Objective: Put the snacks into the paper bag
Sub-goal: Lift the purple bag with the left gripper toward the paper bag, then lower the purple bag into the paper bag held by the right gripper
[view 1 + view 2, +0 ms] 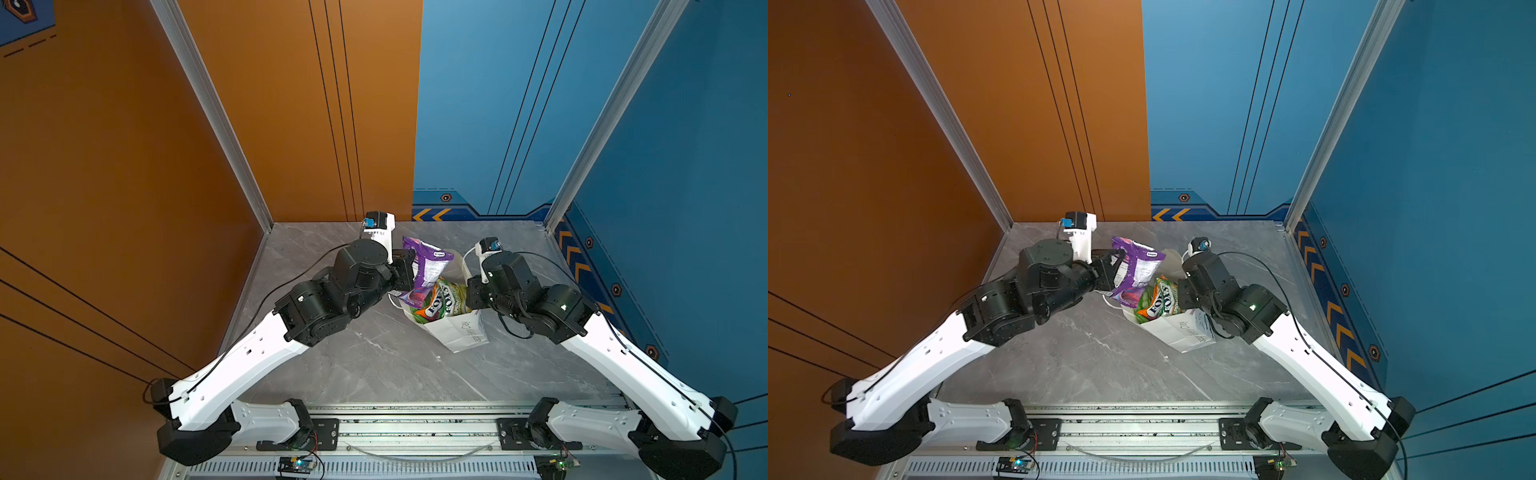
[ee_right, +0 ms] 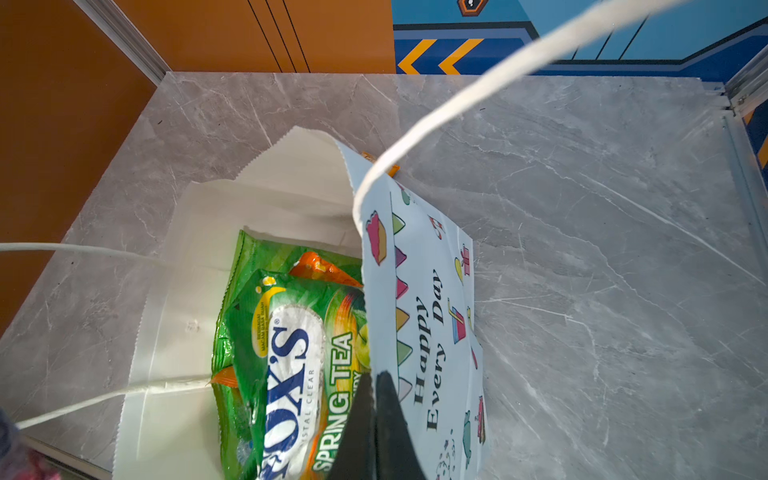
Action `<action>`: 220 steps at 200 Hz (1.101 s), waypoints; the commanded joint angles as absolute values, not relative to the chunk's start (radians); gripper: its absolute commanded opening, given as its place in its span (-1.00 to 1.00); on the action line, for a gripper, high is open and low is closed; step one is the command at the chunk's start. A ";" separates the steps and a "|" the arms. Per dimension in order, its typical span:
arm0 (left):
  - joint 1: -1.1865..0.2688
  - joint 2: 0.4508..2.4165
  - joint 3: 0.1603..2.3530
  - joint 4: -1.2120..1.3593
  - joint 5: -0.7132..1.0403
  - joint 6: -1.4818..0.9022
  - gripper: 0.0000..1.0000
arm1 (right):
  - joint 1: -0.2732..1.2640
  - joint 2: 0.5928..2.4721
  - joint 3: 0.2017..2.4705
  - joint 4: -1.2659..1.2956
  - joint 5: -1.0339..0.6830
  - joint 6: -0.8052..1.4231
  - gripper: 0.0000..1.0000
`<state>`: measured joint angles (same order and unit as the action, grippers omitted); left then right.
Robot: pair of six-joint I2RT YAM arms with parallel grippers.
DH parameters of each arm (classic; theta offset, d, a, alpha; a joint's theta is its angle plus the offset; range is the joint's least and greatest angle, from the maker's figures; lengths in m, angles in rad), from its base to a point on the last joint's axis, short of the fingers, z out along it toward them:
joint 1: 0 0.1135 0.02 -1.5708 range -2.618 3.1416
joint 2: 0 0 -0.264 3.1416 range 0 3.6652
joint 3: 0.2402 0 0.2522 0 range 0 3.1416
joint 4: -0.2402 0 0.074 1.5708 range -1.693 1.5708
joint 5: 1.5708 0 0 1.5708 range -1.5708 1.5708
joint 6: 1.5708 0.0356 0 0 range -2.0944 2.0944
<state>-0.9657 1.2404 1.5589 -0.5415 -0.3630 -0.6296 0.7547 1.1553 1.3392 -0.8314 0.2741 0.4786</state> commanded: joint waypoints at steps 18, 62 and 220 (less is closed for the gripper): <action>-0.994 1.237 1.591 -0.579 -0.464 -0.734 -1.00 | 0.765 1.158 1.375 -0.754 0.334 0.473 -1.00; -1.015 1.307 1.643 -0.641 -0.491 -0.812 -1.00 | 0.789 1.182 1.376 -0.724 0.367 0.479 -1.00; -0.930 1.399 1.678 -0.779 -0.398 -0.847 -1.00 | 0.964 1.257 1.434 -0.691 0.690 0.480 -1.00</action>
